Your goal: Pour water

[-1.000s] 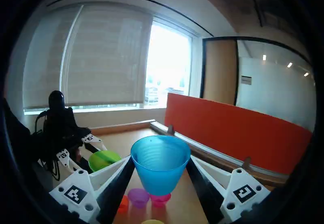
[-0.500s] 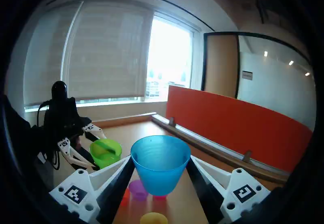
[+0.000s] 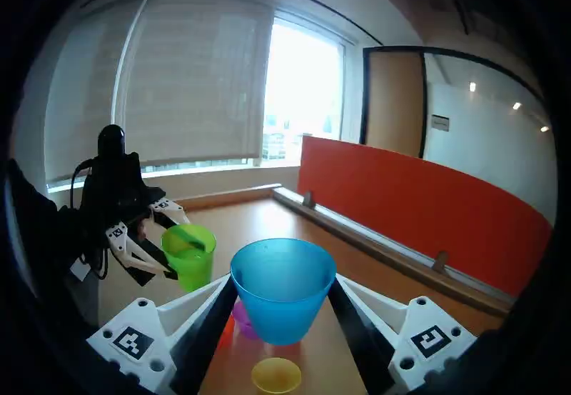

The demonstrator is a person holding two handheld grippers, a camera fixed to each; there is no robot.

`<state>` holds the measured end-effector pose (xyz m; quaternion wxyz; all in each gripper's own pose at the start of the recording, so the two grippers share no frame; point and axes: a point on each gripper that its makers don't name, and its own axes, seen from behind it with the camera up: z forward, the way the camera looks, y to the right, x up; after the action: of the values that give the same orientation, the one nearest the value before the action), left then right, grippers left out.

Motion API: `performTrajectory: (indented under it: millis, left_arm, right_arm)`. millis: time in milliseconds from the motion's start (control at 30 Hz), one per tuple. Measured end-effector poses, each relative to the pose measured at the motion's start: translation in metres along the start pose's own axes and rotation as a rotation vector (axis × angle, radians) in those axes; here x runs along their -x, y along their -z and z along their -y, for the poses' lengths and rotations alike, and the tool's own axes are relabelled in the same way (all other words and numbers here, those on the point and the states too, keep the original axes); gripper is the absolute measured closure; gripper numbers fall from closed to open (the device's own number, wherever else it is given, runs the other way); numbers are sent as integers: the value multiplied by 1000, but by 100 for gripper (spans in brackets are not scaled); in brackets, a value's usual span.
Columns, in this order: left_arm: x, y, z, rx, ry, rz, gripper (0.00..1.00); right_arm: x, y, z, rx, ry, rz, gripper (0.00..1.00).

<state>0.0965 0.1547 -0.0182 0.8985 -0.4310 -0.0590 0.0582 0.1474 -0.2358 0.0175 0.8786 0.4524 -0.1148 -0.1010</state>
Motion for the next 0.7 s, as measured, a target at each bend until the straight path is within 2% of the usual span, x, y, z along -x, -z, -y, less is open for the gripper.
performTrajectory:
  millis: [367, 700]
  left_arm:
    - [11, 7, -4, 0, 4, 26, 21]
    - [24, 12, -12, 11, 14, 50, 21]
  right_arm:
    - [23, 7, 11, -29, -1, 26, 11]
    - [43, 10, 27, -68, 16, 49, 11]
